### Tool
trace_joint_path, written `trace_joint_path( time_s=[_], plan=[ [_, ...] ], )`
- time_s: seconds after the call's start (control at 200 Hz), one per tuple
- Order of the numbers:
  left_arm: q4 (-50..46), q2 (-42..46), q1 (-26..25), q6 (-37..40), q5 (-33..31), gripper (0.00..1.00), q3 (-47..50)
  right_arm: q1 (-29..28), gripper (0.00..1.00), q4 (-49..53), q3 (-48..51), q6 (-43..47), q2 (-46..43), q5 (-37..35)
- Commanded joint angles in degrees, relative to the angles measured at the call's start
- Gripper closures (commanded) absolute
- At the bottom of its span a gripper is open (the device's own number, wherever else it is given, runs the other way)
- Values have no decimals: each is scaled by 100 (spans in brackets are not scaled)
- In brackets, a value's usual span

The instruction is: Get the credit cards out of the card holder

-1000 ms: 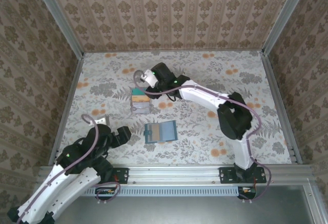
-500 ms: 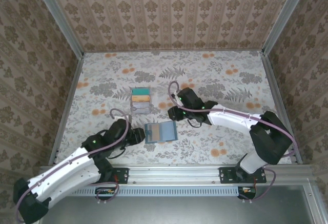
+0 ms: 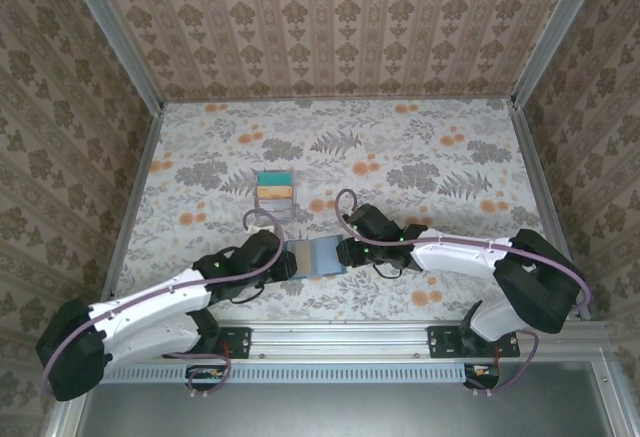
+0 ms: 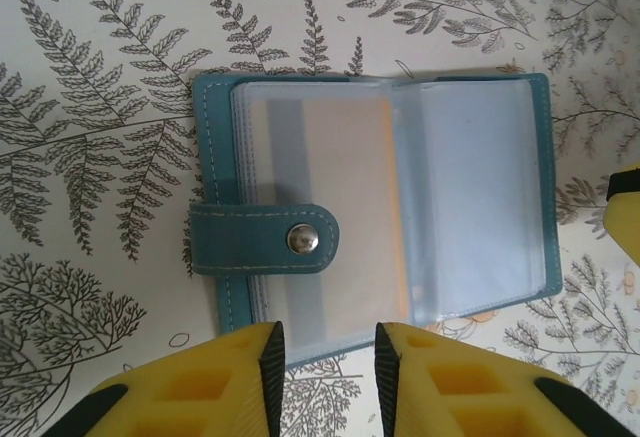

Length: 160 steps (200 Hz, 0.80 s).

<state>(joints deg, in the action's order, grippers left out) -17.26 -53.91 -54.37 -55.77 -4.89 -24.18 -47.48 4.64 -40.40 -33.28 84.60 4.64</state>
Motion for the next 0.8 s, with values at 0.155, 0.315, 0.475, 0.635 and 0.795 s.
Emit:
trace_joint_path(
  time_s=[0.155, 0.315, 0.475, 0.635, 0.795],
  plan=[
    [540, -587, 42, 101, 96, 78, 63, -103, 70, -235, 13, -181, 442, -95],
    [659, -888, 173, 126, 176, 80, 81, -115, 74, -275, 17, -211, 611, -103],
    [765, -1118, 269, 154, 300, 81, 98, -131, 79, -349, 21, -236, 690, -58],
    [686, -1183, 299, 120, 248, 81, 107, -147, 80, -342, 24, -242, 684, -77],
    [431, -1040, 298, 85, 79, 83, 122, -149, 81, -333, 41, -232, 666, -95]
  ],
)
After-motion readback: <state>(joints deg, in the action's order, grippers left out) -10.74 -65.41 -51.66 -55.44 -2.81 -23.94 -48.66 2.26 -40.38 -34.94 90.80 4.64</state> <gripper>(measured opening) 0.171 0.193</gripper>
